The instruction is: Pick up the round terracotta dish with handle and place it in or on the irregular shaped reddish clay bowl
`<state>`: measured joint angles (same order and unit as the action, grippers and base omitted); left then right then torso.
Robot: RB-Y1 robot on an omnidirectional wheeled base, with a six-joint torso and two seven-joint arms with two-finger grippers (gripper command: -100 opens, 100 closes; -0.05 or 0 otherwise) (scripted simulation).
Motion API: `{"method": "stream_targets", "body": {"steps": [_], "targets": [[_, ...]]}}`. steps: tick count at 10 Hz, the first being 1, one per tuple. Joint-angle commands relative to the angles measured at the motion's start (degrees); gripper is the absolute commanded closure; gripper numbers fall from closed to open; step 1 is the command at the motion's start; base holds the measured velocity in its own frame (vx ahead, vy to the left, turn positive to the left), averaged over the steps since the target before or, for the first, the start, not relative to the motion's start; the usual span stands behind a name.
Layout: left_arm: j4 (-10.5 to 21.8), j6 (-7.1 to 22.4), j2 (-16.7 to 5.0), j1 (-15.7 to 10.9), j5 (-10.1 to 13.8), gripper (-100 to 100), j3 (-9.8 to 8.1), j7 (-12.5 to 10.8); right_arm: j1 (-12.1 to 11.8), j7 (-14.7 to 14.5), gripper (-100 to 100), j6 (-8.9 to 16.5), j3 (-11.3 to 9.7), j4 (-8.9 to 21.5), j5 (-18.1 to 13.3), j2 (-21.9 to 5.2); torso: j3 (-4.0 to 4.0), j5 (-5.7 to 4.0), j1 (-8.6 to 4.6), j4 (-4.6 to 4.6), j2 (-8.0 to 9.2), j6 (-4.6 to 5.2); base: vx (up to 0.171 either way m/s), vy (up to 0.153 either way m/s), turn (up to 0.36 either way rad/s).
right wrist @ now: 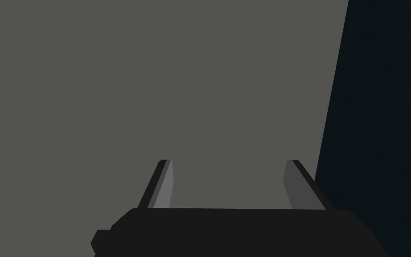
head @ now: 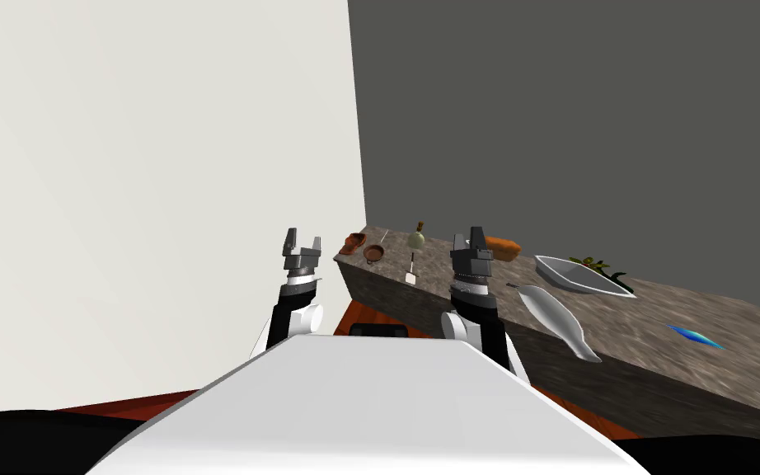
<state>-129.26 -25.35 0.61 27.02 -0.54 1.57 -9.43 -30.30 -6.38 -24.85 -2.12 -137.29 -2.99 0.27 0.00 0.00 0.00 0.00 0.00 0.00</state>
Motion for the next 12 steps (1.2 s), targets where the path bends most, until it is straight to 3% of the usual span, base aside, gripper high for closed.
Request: {"method": "stream_targets", "body": {"steps": [1, 6, 7, 11, 12], "targets": [[0.01, 1.00, -1.85, -0.24, 0.31, -100, 0.14, -0.23, 0.00, 0.00, 0, 0.00, 0.00, 0.00, 0.00, 0.00, 0.00, 0.00, 0.00, 0.00, 0.00, 0.00, -0.010, 0.003, -0.010], [0.07, 8.36, -7.66, -1.86, 3.05, -100, 1.24, -2.07, 0.01, 0.00, 0, 0.00, 0.00, 0.00, 0.00, 0.00, 0.09, 0.02, 0.08, 0.04, 0.16, 0.01, -0.038, 0.012, -0.028], [0.07, 8.78, -7.66, -1.86, 3.05, -100, 1.24, -2.07, 0.01, 0.00, 0, 0.00, 0.00, 0.00, 0.00, 0.00, 0.10, 0.02, 0.07, 0.04, 0.18, 0.00, -0.036, 0.013, -0.010], [0.00, 15.70, -9.84, -3.33, 5.86, -100, 2.28, -3.83, 0.00, 0.00, 0, 0.00, 0.00, 0.00, 0.00, 0.00, 0.11, 0.02, 0.05, 0.04, 0.19, 0.00, -0.049, 0.014, -0.024], [0.00, 16.10, -9.84, -3.33, 5.86, -100, 2.28, -3.83, 0.01, 0.00, 0, 0.00, 0.00, 0.00, 0.00, 0.00, 0.11, 0.01, 0.05, 0.04, 0.19, 0.00, -0.035, 0.009, -0.015]]}}
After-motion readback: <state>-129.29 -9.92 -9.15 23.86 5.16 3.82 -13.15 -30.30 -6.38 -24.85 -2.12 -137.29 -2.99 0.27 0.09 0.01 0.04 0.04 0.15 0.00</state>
